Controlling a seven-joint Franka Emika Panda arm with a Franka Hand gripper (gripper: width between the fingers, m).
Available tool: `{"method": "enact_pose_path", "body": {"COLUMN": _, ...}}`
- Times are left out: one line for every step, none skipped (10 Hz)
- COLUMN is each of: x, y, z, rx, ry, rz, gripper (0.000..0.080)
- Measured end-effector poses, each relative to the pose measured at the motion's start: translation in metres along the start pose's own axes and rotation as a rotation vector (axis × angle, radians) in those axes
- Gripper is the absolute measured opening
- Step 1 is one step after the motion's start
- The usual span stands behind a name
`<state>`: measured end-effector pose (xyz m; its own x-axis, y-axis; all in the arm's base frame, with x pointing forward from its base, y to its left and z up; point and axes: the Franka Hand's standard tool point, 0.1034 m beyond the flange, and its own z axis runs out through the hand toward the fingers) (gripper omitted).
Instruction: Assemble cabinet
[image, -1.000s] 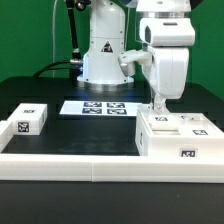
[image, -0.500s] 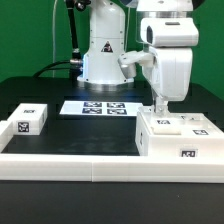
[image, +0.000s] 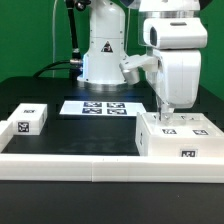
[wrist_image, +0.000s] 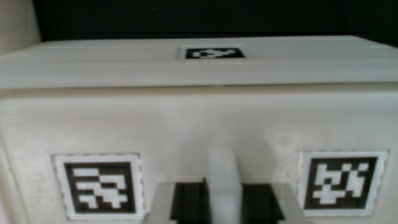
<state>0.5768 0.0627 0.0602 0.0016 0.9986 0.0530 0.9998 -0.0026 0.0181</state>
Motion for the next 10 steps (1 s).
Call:
{"method": "enact_pose_path", "body": {"x": 0.0, "y": 0.0, "z": 0.0, "rx": 0.001, "ry": 0.0, "rz": 0.003, "gripper": 0.007}}
{"method": "enact_pose_path", "body": {"x": -0.0001, "y": 0.0, "z": -0.0002, "rx": 0.0, "ry": 0.0, "rz": 0.007, "gripper": 0.007}}
{"method": "enact_pose_path", "body": {"x": -0.0002, "y": 0.0, "z": -0.0002, "rx": 0.0, "ry": 0.0, "rz": 0.007, "gripper": 0.007}}
{"method": "enact_pose_path", "body": {"x": -0.0002, "y": 0.0, "z": -0.0002, "rx": 0.0, "ry": 0.0, "rz": 0.007, "gripper": 0.007}}
{"method": "enact_pose_path", "body": {"x": -0.0002, "y": -0.0003, "z": 0.0002, "rx": 0.001, "ry": 0.0, "rz": 0.007, "gripper": 0.0138}}
{"method": "enact_pose_path", "body": {"x": -0.0002, "y": -0.0003, "z": 0.0002, "rx": 0.001, "ry": 0.0, "rz": 0.007, "gripper": 0.0138}}
{"method": "enact_pose_path", "body": {"x": -0.0002, "y": -0.0003, "z": 0.0003, "rx": 0.001, "ry": 0.0, "rz": 0.007, "gripper": 0.0329}}
{"method": "enact_pose_path", "body": {"x": -0.0002, "y": -0.0003, "z": 0.0003, "rx": 0.001, "ry": 0.0, "rz": 0.007, "gripper": 0.0464}}
{"method": "enact_pose_path", "body": {"x": -0.0002, "y": -0.0003, "z": 0.0003, "rx": 0.001, "ry": 0.0, "rz": 0.007, "gripper": 0.0464}}
{"method": "enact_pose_path", "body": {"x": -0.0002, "y": -0.0003, "z": 0.0003, "rx": 0.001, "ry": 0.0, "rz": 0.007, "gripper": 0.0647}}
